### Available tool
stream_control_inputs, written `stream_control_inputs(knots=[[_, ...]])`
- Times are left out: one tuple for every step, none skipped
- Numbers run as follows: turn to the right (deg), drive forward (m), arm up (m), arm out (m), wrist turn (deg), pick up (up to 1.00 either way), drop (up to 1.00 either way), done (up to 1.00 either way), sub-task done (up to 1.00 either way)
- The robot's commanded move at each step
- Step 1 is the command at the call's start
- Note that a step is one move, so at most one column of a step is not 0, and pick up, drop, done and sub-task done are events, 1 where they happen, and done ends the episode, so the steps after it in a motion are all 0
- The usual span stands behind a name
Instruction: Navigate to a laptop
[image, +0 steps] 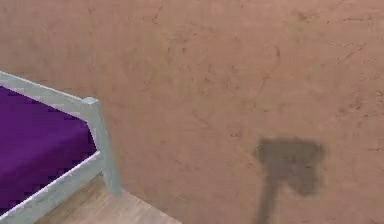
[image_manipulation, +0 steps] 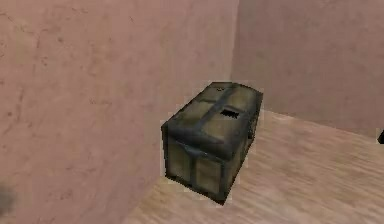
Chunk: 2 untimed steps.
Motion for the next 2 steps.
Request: stream_control_inputs(knots=[[45.0, 0.00, 0.00, 0.00, 0.0, 0.00, 0.00, 0.00, 0.00], [45.0, 0.00, 0.00, 0.00, 0.0, 0.00, 0.00, 0.00, 0.00]])
